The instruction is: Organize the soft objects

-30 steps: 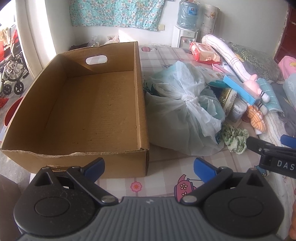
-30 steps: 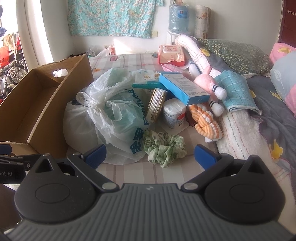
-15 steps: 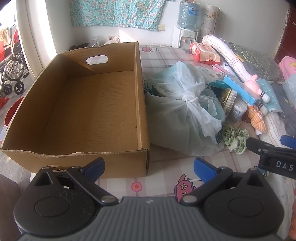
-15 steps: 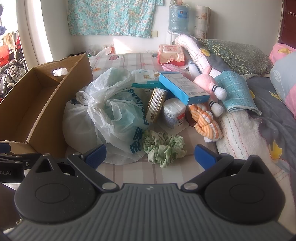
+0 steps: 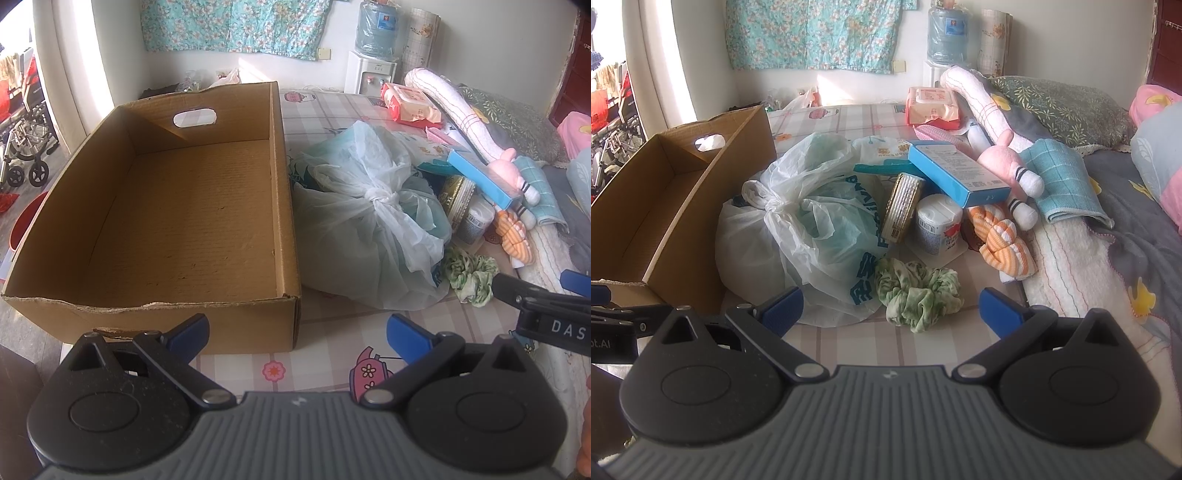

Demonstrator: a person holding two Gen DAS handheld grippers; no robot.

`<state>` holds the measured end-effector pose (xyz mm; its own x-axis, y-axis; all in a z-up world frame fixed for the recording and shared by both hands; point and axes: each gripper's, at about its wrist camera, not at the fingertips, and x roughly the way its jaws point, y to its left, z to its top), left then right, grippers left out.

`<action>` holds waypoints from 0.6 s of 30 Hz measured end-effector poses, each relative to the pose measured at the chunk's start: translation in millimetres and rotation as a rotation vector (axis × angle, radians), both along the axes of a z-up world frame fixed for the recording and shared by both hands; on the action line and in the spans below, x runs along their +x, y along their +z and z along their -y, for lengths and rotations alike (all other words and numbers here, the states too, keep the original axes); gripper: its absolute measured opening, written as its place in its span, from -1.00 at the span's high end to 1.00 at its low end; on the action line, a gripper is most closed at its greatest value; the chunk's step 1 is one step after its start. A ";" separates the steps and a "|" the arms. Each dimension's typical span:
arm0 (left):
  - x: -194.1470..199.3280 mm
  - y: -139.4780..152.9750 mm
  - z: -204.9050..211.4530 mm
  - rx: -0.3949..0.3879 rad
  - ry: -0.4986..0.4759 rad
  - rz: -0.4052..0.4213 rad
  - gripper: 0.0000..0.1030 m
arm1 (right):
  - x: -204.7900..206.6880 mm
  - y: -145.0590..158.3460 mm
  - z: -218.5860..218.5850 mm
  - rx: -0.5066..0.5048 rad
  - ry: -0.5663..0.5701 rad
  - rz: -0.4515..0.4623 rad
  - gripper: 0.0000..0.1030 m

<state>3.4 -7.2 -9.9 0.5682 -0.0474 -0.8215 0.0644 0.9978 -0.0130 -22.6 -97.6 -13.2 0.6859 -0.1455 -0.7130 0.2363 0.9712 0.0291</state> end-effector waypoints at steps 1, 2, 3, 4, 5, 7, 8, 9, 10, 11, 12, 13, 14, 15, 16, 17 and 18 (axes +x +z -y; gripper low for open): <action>-0.1 -0.5 -0.7 0.000 0.000 -0.001 -0.99 | -0.2 -0.3 0.0 0.000 0.000 0.000 -0.98; 0.0 -0.8 -0.9 0.001 0.000 -0.002 -0.99 | 0.1 -0.8 0.0 0.001 0.000 0.000 -0.98; -0.1 -1.0 -1.0 0.001 0.000 -0.001 -0.99 | 0.0 -0.8 0.1 0.001 0.000 -0.001 -0.98; -0.2 -1.0 -1.1 0.002 0.000 -0.001 -0.99 | -0.2 -0.8 0.2 0.001 0.000 -0.001 -0.98; -0.1 -1.0 -1.2 0.002 0.000 -0.002 -0.99 | -0.2 -0.7 0.1 0.001 -0.001 0.000 -0.98; 0.0 -1.0 -1.0 0.001 0.000 -0.002 -0.99 | -0.1 -0.4 0.1 0.000 -0.001 0.000 -0.98; -0.1 -1.0 -1.2 0.001 0.001 -0.002 -0.99 | -0.5 -0.5 0.2 0.000 -0.001 0.000 -0.98; -0.2 -1.1 -1.3 0.001 0.001 -0.003 -0.99 | -0.4 -0.4 0.4 0.000 -0.001 0.000 -0.98; -0.1 -1.1 -1.3 0.001 0.001 -0.002 -0.99 | -0.4 -0.3 0.5 0.001 -0.002 0.000 -0.98; -0.1 -1.0 -1.3 0.000 0.001 -0.002 -0.99 | -0.2 -0.1 0.4 0.001 -0.002 0.000 -0.98; 0.1 -1.2 -1.3 0.000 0.001 -0.003 -0.99 | -0.3 -0.7 0.4 0.002 -0.002 0.001 -0.98; -0.1 -1.2 -1.3 0.001 0.000 -0.003 -0.99 | -0.3 -0.7 0.4 0.002 -0.002 0.001 -0.98; -0.1 -1.2 -1.3 0.001 0.001 -0.002 -0.99 | -0.3 -0.6 0.5 0.002 -0.002 0.001 -0.98; 0.0 -1.2 -1.3 0.001 0.001 -0.003 -0.99 | -0.5 -0.7 0.5 0.002 -0.002 0.001 -0.98; -0.1 -1.3 -1.3 0.001 0.000 -0.003 -0.99 | -0.7 -0.7 0.6 0.002 -0.002 0.001 -0.98; 0.1 -1.4 -0.7 0.002 -0.002 -0.004 -0.99 | -0.5 -0.4 0.7 0.002 -0.002 0.000 -0.98; -0.2 -1.3 -0.1 0.002 -0.004 -0.004 -0.99 | -0.7 -0.8 1.0 0.003 -0.002 0.000 -0.98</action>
<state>3.2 -7.1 -11.1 0.5648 -0.0477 -0.8239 0.0680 0.9976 -0.0111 -23.3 -98.6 -14.0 0.6858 -0.1449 -0.7132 0.2386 0.9706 0.0322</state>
